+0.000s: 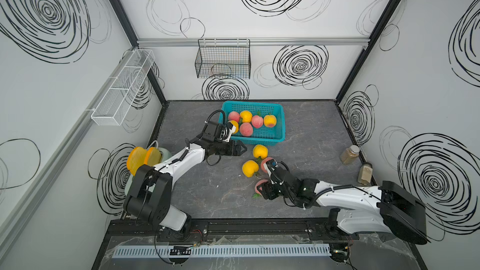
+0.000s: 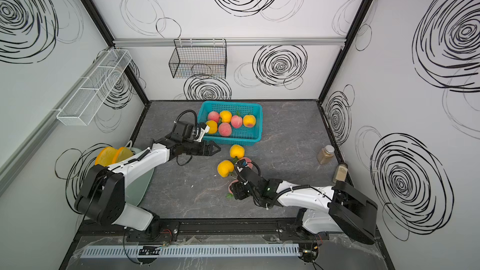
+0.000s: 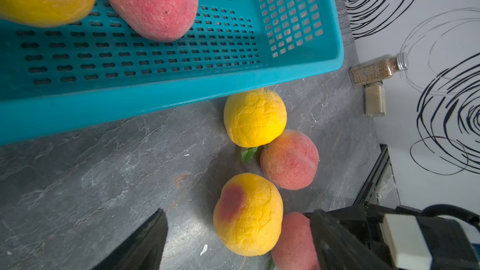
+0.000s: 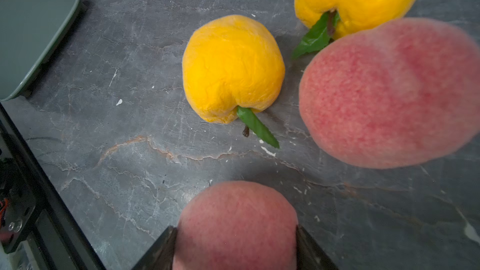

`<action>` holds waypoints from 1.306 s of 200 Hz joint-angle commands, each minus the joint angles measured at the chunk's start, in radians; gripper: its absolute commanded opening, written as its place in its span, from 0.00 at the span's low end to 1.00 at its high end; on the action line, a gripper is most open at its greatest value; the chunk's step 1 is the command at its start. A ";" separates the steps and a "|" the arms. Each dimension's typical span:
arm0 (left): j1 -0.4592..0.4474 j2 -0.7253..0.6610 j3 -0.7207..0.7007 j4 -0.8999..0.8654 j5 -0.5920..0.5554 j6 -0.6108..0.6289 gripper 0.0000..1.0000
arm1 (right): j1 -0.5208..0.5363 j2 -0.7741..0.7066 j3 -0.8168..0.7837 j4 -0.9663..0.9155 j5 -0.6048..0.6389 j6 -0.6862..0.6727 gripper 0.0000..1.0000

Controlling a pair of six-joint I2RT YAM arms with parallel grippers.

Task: Put the peaches into the basket
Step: Pick up the peach from the center of the board.

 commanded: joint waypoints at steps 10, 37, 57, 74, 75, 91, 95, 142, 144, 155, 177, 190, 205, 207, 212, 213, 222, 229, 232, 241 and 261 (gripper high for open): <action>0.007 0.001 0.024 0.016 0.012 0.006 0.90 | 0.010 0.005 -0.037 -0.108 0.023 0.017 0.47; 0.008 0.001 0.024 0.016 0.012 0.006 0.90 | 0.009 0.004 -0.039 -0.090 0.021 0.020 0.41; 0.009 0.002 0.024 0.016 0.011 0.006 0.90 | 0.010 0.011 -0.038 -0.065 0.008 0.025 0.39; 0.008 0.001 0.024 0.016 0.010 0.007 0.90 | 0.010 0.021 -0.037 -0.056 0.004 0.025 0.37; 0.008 0.001 0.024 0.016 0.011 0.007 0.90 | 0.010 0.022 -0.037 -0.056 0.004 0.025 0.37; 0.008 0.001 0.024 0.016 0.011 0.005 0.90 | 0.010 0.028 -0.033 -0.054 0.003 0.019 0.35; 0.008 -0.001 0.024 0.016 0.011 0.004 0.90 | 0.010 0.029 -0.031 -0.056 0.003 0.018 0.34; 0.011 -0.002 0.024 0.016 0.012 0.007 0.90 | 0.010 0.011 -0.031 -0.053 0.011 0.013 0.32; 0.011 -0.002 0.024 0.016 0.012 0.006 0.90 | 0.010 0.010 -0.031 -0.053 0.010 0.013 0.32; 0.011 -0.002 0.024 0.017 0.011 0.005 0.90 | 0.010 0.006 -0.028 -0.060 0.014 0.010 0.32; 0.011 -0.004 0.024 0.016 0.011 0.007 0.90 | 0.010 -0.009 -0.018 -0.073 0.028 0.005 0.32; 0.013 -0.004 0.024 0.016 0.012 0.006 0.90 | 0.009 -0.029 -0.028 -0.057 0.036 0.008 0.32; 0.012 -0.005 0.024 0.017 0.012 0.004 0.90 | 0.007 -0.058 -0.033 -0.049 0.052 0.008 0.32; 0.013 -0.005 0.024 0.016 0.011 0.004 0.90 | 0.007 -0.062 -0.033 -0.048 0.055 0.008 0.32; 0.013 -0.005 0.024 0.017 0.012 0.004 0.90 | 0.007 -0.072 -0.030 -0.051 0.061 0.007 0.32; 0.013 -0.005 0.024 0.016 0.012 0.005 0.90 | 0.007 -0.073 -0.030 -0.052 0.063 0.007 0.32; 0.013 -0.006 0.024 0.016 0.012 0.007 0.90 | 0.007 -0.091 -0.025 -0.058 0.077 0.002 0.32; 0.012 -0.007 0.024 0.016 0.012 0.006 0.90 | 0.006 -0.106 -0.021 -0.063 0.088 -0.002 0.32; 0.013 -0.008 0.024 0.016 0.012 0.006 0.90 | 0.005 -0.111 -0.020 -0.065 0.093 -0.004 0.32; 0.012 -0.008 0.024 0.016 0.012 0.006 0.90 | 0.003 -0.133 -0.017 -0.067 0.107 -0.006 0.32; 0.012 -0.009 0.024 0.015 0.011 0.006 0.90 | -0.011 -0.182 -0.019 -0.066 0.135 -0.006 0.32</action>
